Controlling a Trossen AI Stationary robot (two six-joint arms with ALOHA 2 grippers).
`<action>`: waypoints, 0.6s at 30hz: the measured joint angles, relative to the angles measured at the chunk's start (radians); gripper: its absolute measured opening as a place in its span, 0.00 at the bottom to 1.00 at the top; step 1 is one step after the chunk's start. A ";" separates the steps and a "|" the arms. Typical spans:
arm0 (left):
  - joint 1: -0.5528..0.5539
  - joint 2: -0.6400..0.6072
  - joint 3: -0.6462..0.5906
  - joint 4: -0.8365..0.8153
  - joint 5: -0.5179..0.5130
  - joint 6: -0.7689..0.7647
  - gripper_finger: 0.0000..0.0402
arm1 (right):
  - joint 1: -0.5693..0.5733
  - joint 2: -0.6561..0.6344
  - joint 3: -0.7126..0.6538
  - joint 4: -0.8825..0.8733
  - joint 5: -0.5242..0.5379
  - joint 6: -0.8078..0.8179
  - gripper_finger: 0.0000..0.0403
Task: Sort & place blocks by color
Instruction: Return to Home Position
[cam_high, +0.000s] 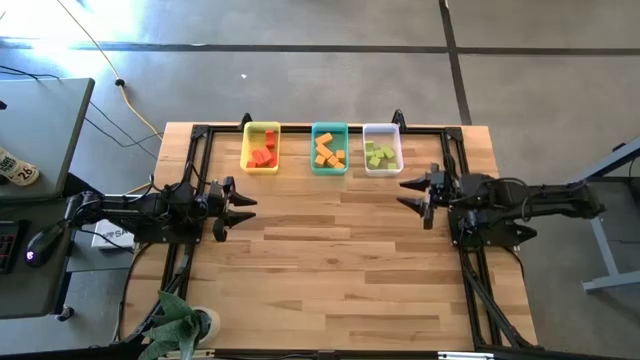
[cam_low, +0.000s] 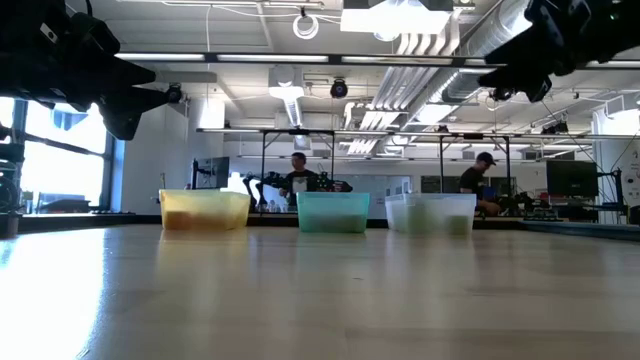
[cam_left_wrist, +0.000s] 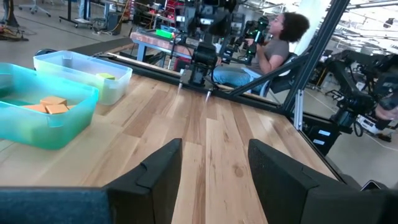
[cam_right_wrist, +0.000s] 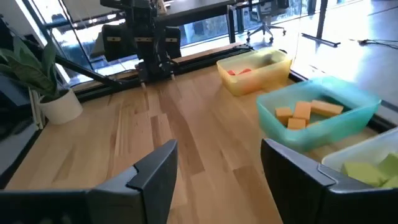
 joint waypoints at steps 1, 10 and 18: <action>0.000 0.000 0.000 0.000 0.000 0.000 0.43 | 0.000 -0.025 -0.024 0.006 0.000 0.007 0.54; 0.000 0.000 0.000 0.000 0.000 0.000 0.43 | 0.000 -0.230 -0.204 0.062 -0.030 0.036 0.54; 0.000 0.000 0.000 0.000 0.000 0.000 0.43 | 0.000 -0.356 -0.317 0.112 -0.044 0.080 0.54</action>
